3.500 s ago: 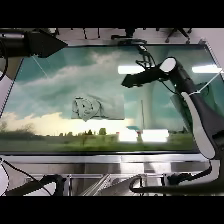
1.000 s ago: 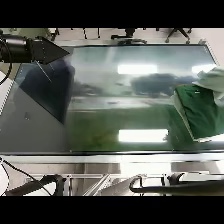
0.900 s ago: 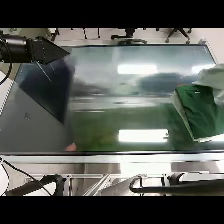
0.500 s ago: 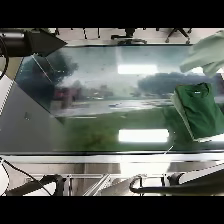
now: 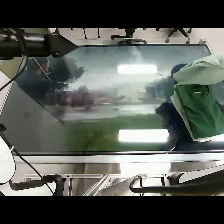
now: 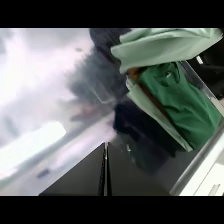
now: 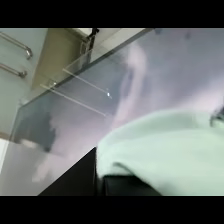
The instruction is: Fold the shirts.
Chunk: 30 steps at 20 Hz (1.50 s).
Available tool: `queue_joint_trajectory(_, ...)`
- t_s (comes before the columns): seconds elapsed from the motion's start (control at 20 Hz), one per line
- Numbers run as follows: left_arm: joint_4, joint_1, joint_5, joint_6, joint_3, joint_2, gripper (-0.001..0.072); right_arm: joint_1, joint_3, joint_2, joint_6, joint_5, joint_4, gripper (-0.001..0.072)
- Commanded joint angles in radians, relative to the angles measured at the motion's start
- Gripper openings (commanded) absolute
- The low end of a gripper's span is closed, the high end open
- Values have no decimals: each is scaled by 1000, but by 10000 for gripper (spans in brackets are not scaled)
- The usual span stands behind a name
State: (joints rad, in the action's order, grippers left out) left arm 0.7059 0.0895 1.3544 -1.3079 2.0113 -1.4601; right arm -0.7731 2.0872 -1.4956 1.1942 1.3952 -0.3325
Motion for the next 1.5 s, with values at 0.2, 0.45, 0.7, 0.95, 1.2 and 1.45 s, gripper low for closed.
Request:
queue_joint_trajectory(0.2, -3, 94, -31, 29, 0, -34, 13, -89, -8, 134, 314, 407, -182, 16)
queue_joint_trajectory(0.45, -2, 121, -28, 45, 0, -34, 14, -86, -219, 288, 340, 446, -495, 15)
queue_joint_trajectory(0.7, -2, 122, -20, 59, 0, -34, 13, -86, -484, 395, 373, 446, -688, 16)
queue_joint_trajectory(0.95, -1, 122, -4, 77, 0, -34, 14, -86, -739, 436, 377, 441, -879, 17)
queue_joint_trajectory(1.2, 1, 122, -2, 89, 0, -34, 14, -86, -815, 401, 363, 340, -938, 390)
queue_joint_trajectory(1.45, 1, 122, -5, 105, 0, -34, 14, -86, -597, 401, 430, 446, -1025, 461)
